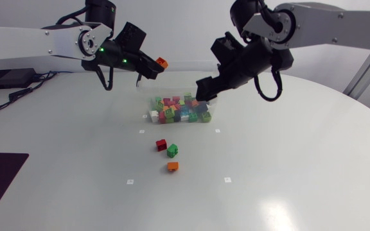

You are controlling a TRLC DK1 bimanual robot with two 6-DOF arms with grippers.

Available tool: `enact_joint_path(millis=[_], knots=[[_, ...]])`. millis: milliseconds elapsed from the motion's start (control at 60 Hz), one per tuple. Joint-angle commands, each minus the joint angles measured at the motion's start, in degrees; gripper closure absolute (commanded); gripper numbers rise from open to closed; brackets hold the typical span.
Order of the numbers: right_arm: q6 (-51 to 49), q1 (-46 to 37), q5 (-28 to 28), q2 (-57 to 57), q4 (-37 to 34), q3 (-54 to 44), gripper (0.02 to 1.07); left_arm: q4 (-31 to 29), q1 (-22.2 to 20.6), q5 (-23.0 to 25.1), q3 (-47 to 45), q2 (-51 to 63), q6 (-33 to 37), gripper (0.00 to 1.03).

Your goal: Place the duplo bricks in the container

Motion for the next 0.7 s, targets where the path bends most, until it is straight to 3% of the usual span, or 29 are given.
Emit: enact_joint_path(millis=[0, 317, 383, 467, 500, 517, 550, 683], knots=[[-1.5, 0.3, 0.6, -2.5, 1.4, -4.9, 0.08, 0.2, -1.1, 0.5, 4.4, 3.2, -2.2, 0.81], [-2.3, 3.6, 0.7, -3.9, 3.7, -13.3, 0.08, -1.5, -4.3, -0.3, 12.2, 9.8, -3.0, 0.80], [-2.5, 4.7, 0.9, -3.8, 3.8, -14.2, 0.08, -1.9, -4.6, -1.0, 13.3, 10.6, -3.0, 0.67], [-2.7, 6.0, 1.5, -3.6, 4.0, -15.1, 0.08, -3.5, -5.0, -1.9, 15.7, 12.3, -2.9, 0.35], [-2.9, 6.4, 1.6, -3.5, 4.3, -15.7, 0.08, -4.8, -5.3, -3.9, 17.1, 13.3, -2.5, 0.15], [-2.9, 6.6, 1.7, -3.4, 4.5, -15.9, 0.08, -5.4, -5.4, -4.3, 17.7, 13.7, -2.1, 0.10], [-2.9, 6.8, 1.9, -3.3, 4.7, -16.4, 0.08, -6.6, -5.6, -4.7, 18.6, 14.4, -1.7, 0.05], [-3.1, 8.3, 2.0, -2.8, 5.2, -18.6, 0.08, -12.0, -5.3, -6.1, 21.2, 15.2, 0.0, 0.05]])
